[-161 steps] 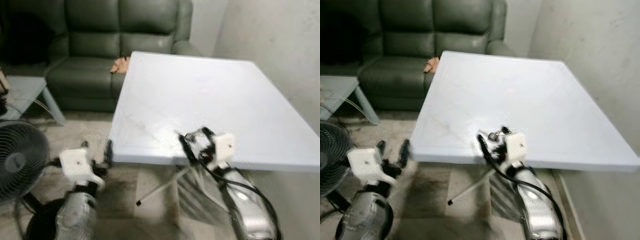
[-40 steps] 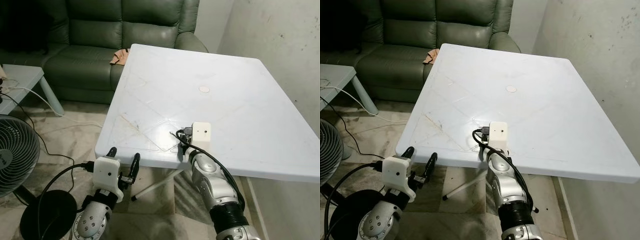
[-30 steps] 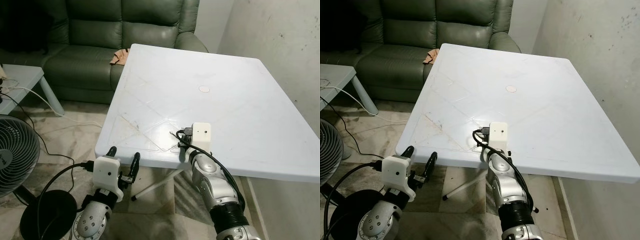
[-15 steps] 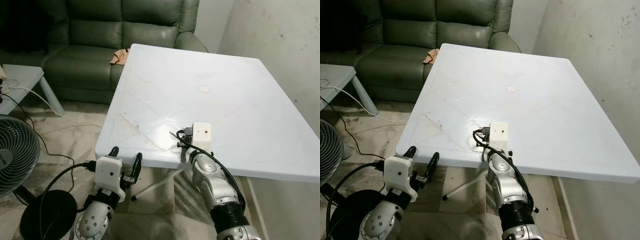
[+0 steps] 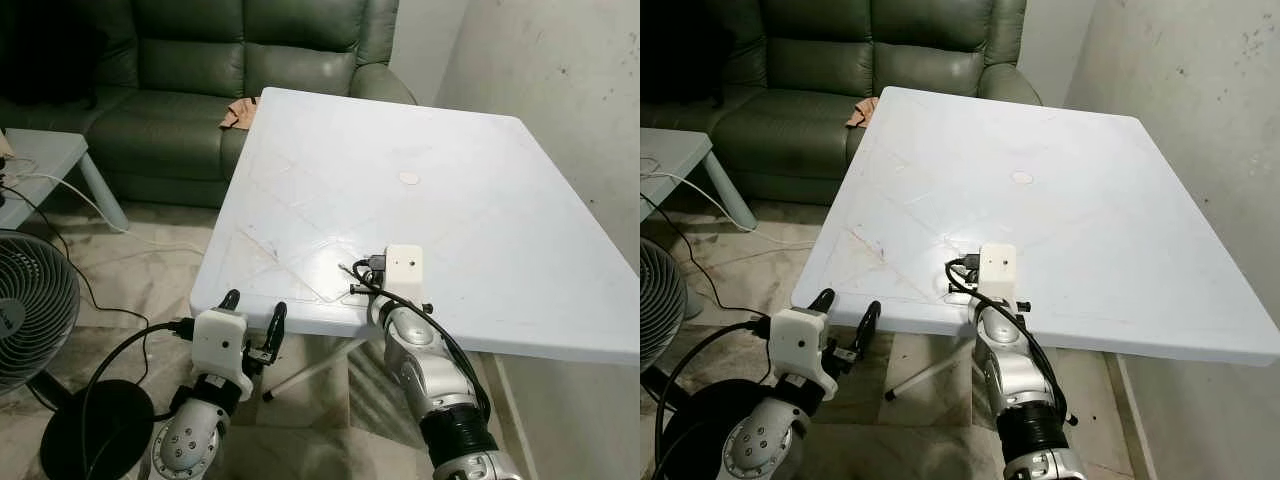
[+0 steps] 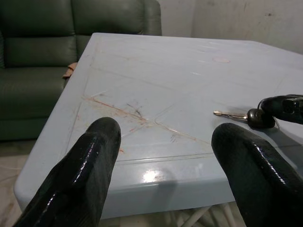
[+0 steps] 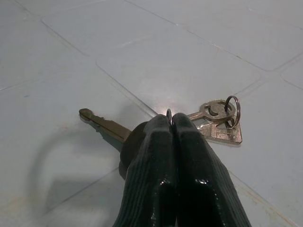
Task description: Hang keys on a hook
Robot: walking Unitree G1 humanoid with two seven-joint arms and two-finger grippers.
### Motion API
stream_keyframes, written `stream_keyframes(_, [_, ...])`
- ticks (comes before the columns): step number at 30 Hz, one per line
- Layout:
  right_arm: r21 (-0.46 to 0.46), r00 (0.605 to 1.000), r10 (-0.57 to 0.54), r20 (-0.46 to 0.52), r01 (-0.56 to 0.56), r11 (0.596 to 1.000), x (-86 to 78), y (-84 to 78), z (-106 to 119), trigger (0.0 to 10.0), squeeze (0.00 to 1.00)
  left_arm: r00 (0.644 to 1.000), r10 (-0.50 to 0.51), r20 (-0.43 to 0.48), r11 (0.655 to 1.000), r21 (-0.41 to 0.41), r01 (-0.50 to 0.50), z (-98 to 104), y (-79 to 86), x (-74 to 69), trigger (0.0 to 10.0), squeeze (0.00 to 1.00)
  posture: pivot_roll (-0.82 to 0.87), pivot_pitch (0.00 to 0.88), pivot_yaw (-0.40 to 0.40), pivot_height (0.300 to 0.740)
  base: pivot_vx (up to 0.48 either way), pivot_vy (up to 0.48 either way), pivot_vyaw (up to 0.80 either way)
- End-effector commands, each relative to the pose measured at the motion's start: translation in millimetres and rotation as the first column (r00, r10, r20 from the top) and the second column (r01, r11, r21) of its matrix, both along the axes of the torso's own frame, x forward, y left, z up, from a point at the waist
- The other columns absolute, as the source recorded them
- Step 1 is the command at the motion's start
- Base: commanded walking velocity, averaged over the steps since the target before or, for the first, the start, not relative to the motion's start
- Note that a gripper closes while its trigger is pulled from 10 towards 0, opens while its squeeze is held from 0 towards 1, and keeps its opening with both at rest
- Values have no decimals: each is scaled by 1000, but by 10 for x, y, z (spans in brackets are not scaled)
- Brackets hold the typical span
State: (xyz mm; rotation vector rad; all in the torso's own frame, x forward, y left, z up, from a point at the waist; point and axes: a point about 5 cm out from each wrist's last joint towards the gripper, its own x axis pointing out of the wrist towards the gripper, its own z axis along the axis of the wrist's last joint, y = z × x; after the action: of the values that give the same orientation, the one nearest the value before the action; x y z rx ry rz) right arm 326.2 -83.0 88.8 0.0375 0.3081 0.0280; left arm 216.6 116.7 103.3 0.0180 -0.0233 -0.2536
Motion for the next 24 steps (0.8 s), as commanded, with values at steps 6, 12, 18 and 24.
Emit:
stream_keyframes(6, [2,974,66,219,-68,998,51,-49,362,0,0,999,35,36,999,-21,-35,118,48,84,10000,0,25,21,-79,740,0,0,0])
stream_keyframes(12, [125,921,117,373,-175,977,58,-178,643,10000,0,988,123,95,989,-89,-114,331,239,246,10000,0,17,0,-78,740,0,0,0])
stream_keyframes(18, [112,811,224,540,-334,936,-8,-330,884,10000,0,955,235,178,966,-154,-209,643,560,464,10000,0,4,0,-72,740,0,0,0])
stream_keyframes(24, [70,813,207,544,-290,954,14,-444,864,10000,0,932,318,176,946,-121,-300,675,812,537,10000,0,-13,0,-59,740,0,0,0])
